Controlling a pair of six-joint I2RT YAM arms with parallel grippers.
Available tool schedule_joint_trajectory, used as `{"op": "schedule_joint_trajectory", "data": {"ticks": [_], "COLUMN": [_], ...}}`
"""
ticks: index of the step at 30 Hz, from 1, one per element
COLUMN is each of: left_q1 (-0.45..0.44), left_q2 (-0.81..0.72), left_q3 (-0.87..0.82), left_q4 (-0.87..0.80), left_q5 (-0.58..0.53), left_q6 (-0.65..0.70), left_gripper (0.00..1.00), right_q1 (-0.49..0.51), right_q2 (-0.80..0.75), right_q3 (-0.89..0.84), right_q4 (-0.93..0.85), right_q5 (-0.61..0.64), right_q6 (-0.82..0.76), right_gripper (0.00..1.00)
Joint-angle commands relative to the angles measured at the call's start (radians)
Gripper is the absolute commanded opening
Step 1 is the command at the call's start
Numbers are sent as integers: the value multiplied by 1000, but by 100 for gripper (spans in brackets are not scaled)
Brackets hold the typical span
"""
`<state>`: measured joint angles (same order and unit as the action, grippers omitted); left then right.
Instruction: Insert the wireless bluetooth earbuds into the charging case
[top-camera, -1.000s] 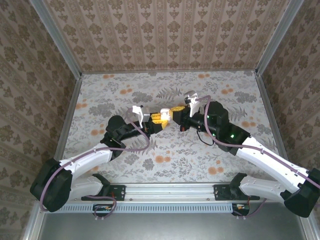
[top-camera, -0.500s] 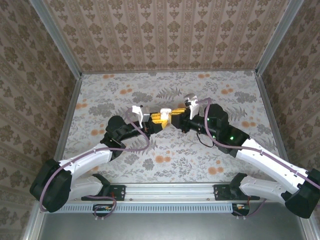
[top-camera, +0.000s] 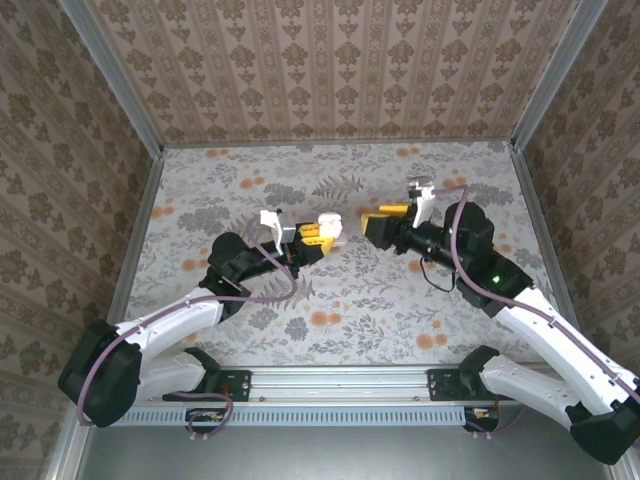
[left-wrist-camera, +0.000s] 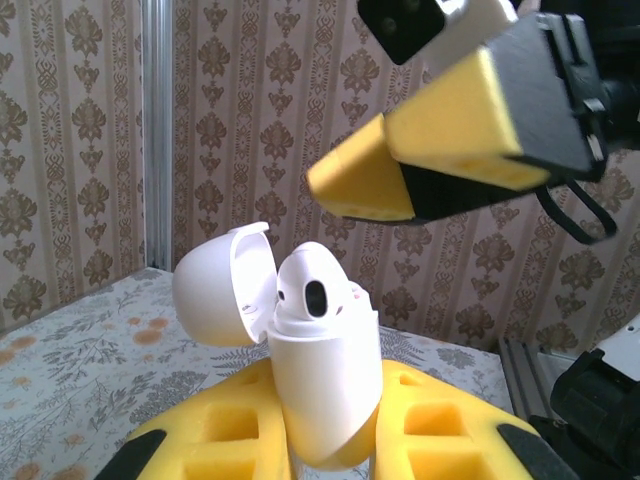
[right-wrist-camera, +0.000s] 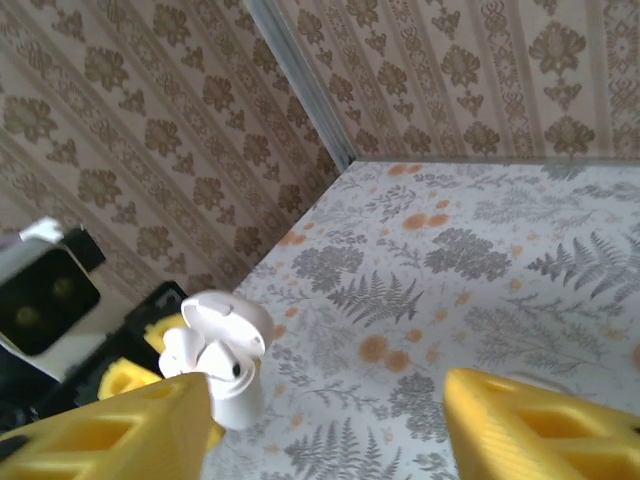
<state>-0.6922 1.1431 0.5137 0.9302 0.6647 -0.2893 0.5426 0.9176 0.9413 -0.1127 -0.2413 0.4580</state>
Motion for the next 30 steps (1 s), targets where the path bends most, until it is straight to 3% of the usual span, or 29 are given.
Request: {"op": "schedule_joint_trajectory", "data": {"ticks": [1, 5, 10, 23, 30], "left_q1": [2, 3, 2, 18, 46], "left_q2": [-22, -7, 19, 44, 44], "left_q3": [18, 33, 44, 61, 46], "left_q4": [39, 41, 55, 43, 41], "left_q5": [57, 135, 180, 149, 119], "left_q6": [-22, -41, -70, -73, -108], "left_gripper": [0, 0, 0, 0, 0], "right_q1": [-85, -173, -179, -49, -38], "right_q2": [74, 218, 354, 390, 312], "right_q3": [75, 100, 78, 72, 78], "right_q4": [-66, -8, 232, 274, 139], "right_q5": [-158, -380, -608, -768, -769], "right_q6": [115, 268, 484, 451, 333], "right_gripper": [53, 42, 32, 27, 27]}}
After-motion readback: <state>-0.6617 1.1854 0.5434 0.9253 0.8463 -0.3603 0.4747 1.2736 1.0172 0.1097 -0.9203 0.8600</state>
